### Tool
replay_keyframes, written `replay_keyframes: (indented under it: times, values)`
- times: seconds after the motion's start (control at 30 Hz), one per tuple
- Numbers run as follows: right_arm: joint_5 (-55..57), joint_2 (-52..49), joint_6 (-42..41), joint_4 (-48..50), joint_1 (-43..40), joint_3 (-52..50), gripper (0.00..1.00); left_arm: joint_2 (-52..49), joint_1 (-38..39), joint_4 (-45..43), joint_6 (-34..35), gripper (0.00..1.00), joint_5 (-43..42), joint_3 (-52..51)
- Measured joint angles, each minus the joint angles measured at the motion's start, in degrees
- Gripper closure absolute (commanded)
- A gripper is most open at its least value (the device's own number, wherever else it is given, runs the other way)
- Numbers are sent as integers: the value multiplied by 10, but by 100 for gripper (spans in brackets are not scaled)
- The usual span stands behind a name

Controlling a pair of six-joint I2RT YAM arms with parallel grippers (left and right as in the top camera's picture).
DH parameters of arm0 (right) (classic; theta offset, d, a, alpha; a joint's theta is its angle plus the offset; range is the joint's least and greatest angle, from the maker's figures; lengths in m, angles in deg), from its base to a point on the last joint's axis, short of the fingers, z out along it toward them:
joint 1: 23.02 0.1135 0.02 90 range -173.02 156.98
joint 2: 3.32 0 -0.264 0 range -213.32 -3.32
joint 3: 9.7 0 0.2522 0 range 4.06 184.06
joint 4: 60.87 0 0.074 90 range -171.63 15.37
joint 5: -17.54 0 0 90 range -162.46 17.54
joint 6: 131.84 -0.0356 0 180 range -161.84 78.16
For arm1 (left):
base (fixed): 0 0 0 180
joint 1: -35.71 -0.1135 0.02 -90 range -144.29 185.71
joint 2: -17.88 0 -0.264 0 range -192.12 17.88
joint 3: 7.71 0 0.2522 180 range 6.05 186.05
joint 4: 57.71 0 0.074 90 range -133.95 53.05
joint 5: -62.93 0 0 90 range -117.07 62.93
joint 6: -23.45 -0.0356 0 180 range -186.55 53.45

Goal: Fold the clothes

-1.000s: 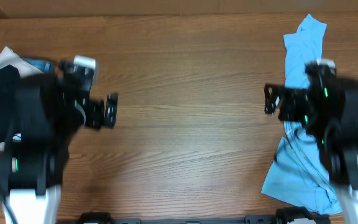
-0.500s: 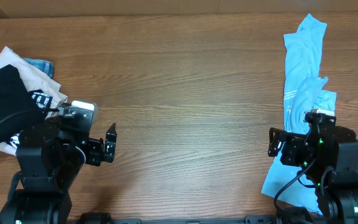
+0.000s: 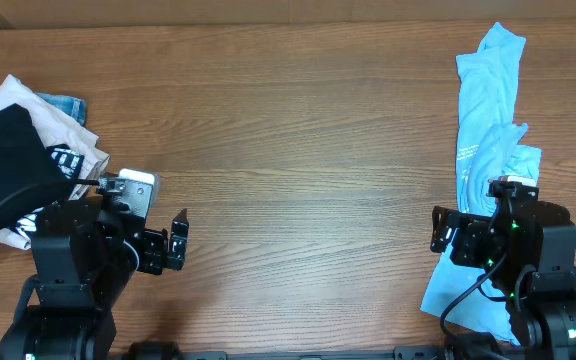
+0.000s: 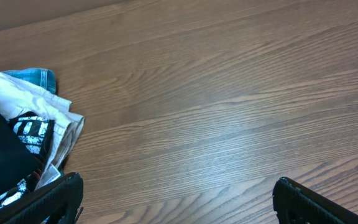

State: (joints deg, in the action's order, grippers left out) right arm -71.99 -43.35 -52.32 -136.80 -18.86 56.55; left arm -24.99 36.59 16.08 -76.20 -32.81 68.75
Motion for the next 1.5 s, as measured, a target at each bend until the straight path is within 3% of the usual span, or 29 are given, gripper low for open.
replay_keyframes:
  times: [0.3, 0.57, 0.8, 0.9, 1.2, 1.33, 1.5]
  values:
    - [0, 18, 0, 0, 0, -13, 0, 0, 0, 0, 0, 0, 0, 0]
    - [0, 163, 0, 35, 0, -98, 0, 0, 0, 0, 0, 0, 0, -1]
    - [-1, 304, 0, 206, 0, -254, 0, 0, 0, 0, 0, 0, 0, -2]
    - [-3, 354, 0, 327, 0, -335, 0, 0, 0, 0, 0, 0, 0, -2]
    - [-3, 393, 3, 646, 0, -500, 0, 0, 0, 0, 0, 0, 0, -3]
    - [-2, 394, 38, 654, 0, -514, 0, 0, 0, 0, 0, 0, 0, -3]
    - [-7, 393, 62, 569, 4, -514, 0, 0, 0, 0, 0, 0, 0, -3]
